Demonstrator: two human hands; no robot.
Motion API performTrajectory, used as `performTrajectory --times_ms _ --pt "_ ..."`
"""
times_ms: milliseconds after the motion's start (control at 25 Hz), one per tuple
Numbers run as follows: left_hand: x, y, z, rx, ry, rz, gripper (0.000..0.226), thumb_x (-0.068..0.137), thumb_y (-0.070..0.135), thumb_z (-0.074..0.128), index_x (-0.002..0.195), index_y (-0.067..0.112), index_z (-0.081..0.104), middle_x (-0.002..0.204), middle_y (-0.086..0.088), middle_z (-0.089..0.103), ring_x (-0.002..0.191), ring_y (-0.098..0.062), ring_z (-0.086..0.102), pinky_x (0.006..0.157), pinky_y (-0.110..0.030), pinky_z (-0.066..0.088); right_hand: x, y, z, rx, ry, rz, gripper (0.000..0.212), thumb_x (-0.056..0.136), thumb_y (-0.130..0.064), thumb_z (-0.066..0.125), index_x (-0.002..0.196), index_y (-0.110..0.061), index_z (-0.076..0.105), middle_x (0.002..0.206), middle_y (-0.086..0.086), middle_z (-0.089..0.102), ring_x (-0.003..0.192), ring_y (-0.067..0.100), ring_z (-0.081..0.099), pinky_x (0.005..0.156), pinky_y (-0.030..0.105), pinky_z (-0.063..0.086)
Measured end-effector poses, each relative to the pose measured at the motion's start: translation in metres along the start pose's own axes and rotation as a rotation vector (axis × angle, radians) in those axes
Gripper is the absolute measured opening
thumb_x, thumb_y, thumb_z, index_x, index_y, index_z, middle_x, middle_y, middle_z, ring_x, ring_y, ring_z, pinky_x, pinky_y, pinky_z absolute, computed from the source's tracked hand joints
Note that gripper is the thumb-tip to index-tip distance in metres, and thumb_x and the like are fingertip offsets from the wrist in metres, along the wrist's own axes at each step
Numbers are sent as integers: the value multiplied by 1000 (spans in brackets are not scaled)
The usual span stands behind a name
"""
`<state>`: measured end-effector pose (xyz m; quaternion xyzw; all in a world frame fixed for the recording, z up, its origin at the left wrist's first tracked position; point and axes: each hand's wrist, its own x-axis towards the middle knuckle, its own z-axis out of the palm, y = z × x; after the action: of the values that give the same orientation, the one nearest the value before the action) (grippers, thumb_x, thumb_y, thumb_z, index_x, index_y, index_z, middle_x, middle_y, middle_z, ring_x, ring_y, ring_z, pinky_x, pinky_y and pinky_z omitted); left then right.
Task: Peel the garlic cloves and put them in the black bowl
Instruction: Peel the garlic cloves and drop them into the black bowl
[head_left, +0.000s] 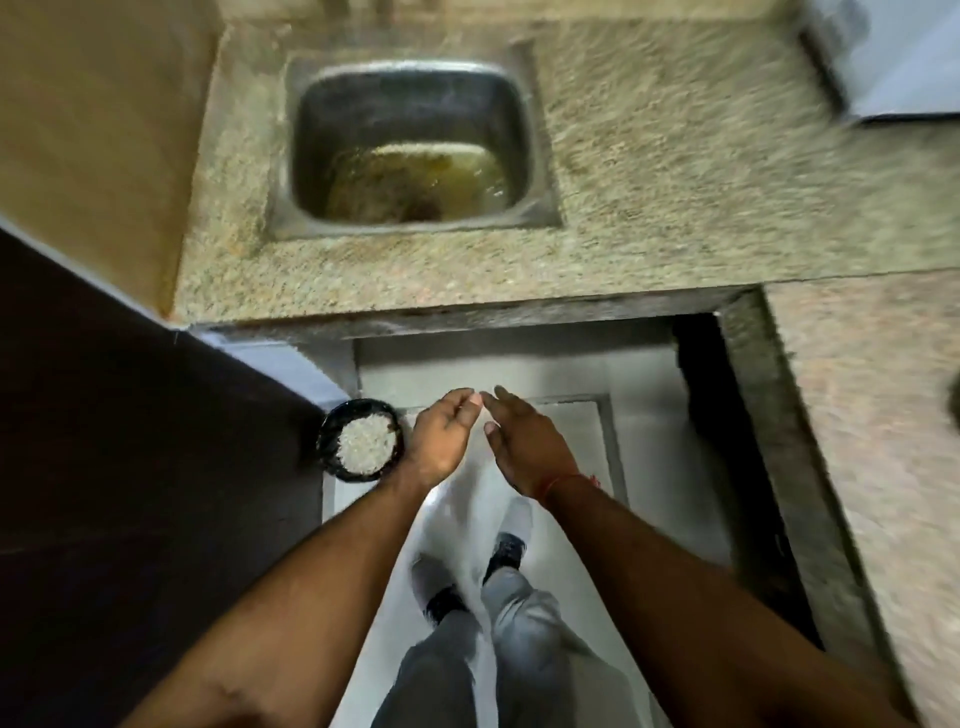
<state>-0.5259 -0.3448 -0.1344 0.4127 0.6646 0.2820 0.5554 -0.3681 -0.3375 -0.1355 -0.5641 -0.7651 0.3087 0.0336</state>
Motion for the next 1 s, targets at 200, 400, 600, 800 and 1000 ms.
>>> performTrajectory --times_ms 200,400,600,800,1000 --pt "-41 86 96 209 -223 214 42 101 42 56 129 13 68 127 1 69 118 -12 62 97 -7 38 -103 48 -88 55 214 181 50 106 -27 43 156 -20 41 162 6 39 147 24 38 121 36 31" --pt "-84 147 224 334 -434 394 42 101 44 53 127 15 69 126 2 71 116 -10 64 107 -28 46 -201 127 -152 92 419 375 51 103 -23 48 153 -17 44 158 5 45 144 22 44 120 32 33" --pt "-123 180 345 507 -579 504 33 107 32 50 129 16 68 126 6 66 111 -9 59 93 -11 39 -288 216 -192 128 492 500 46 101 -22 51 146 -14 54 148 8 56 137 25 50 115 27 33" --pt "-138 195 450 660 -712 553 37 102 32 52 128 12 70 132 -7 68 117 -18 62 98 -12 40 -356 295 -217 172 505 641 47 87 -12 55 133 -10 65 128 16 67 119 34 61 104 33 45" --pt "-132 202 509 853 -760 549 36 97 18 64 132 12 64 119 -4 70 105 -19 64 81 -9 42 -380 355 -217 92 491 835 58 86 12 52 133 -18 66 128 10 67 112 26 66 103 35 53"
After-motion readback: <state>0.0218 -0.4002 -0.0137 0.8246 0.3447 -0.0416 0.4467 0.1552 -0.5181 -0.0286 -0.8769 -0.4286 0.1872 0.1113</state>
